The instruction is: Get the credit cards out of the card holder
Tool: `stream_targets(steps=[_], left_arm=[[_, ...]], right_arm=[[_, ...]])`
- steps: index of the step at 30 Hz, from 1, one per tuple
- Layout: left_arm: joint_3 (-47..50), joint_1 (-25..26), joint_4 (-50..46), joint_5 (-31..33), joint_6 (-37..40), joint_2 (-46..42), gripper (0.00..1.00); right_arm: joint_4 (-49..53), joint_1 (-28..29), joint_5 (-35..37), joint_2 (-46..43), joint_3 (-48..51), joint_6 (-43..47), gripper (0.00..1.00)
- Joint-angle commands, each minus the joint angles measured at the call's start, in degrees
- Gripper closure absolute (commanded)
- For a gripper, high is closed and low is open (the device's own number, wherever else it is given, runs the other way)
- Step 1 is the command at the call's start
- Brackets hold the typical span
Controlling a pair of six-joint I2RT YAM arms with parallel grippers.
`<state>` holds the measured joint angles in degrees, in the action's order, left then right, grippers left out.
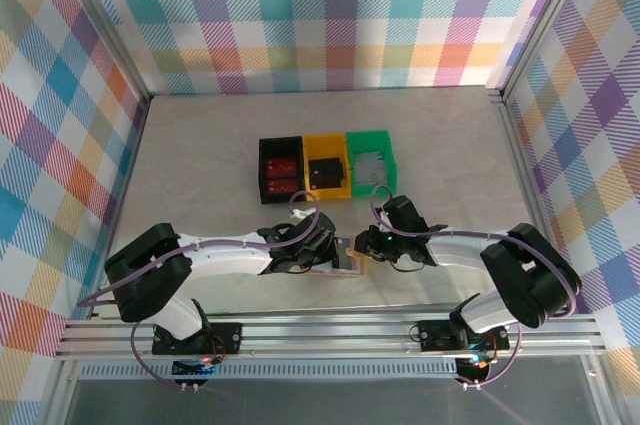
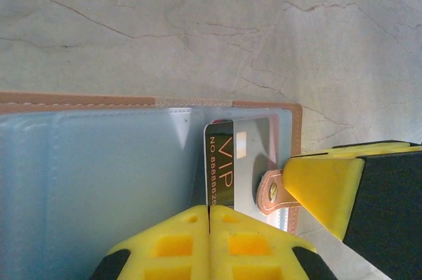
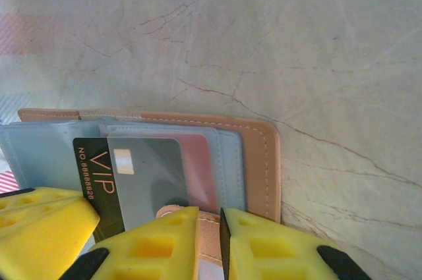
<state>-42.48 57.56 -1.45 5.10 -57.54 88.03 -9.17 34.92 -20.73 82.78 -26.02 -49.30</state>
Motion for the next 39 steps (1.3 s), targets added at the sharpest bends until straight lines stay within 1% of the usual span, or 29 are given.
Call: stream_targets(steps=[1, 5, 6, 14, 15, 20, 27, 32, 36, 39], left_arm=[[1.10, -0.87, -1.24, 2.01, 1.24, -2.90, 1.00], [2.15, -1.05, -1.75, 2.71, 1.72, -4.89, 1.00], [2.37, -1.13, -1.80, 2.79, 1.79, -5.34, 1.00], [3.46, -1.22, -2.13, 2.86, 2.45, -7.62, 1.00], [3.54, -1.23, -2.35, 2.90, 2.49, -7.97, 1.00], [4.07, -1.18, -3.25, 3.59, 2.78, -10.35, 1.00], [4.68, -1.22, -3.78, 4.01, 2.31, -11.71, 1.00], [6.44, -1.22, -1.50, 4.47, 0.61, -14.28, 1.00], [8.15, -1.22, 0.96, 5.50, -0.28, -17.72, 1.00], [9.35, -1.18, 1.88, 7.16, -0.81, -20.58, 1.00]], right_arm=[[2.28, 0.33, 1.31, 1.88, 1.15, -0.27, 0.83], [2.34, 0.33, 1.40, 1.85, 1.24, -0.30, 0.84], [2.23, 0.32, 1.32, 1.89, 1.25, -0.31, 0.86], [2.23, 0.33, 0.96, 1.86, 0.93, -0.25, 0.89], [2.24, 0.33, 0.79, 1.75, 0.88, -0.19, 0.91], [2.80, 0.33, 0.61, 0.91, 0.80, 0.47, 0.95], [3.40, 0.33, -0.08, -0.68, 0.36, 1.52, 0.95], [3.26, 0.31, -1.64, -5.13, 0.70, 3.47, 0.91], [4.17, 0.32, -2.84, -10.53, 0.80, 5.38, 0.81], [5.20, 0.32, -3.05, -14.49, 0.80, 5.88, 0.76]])
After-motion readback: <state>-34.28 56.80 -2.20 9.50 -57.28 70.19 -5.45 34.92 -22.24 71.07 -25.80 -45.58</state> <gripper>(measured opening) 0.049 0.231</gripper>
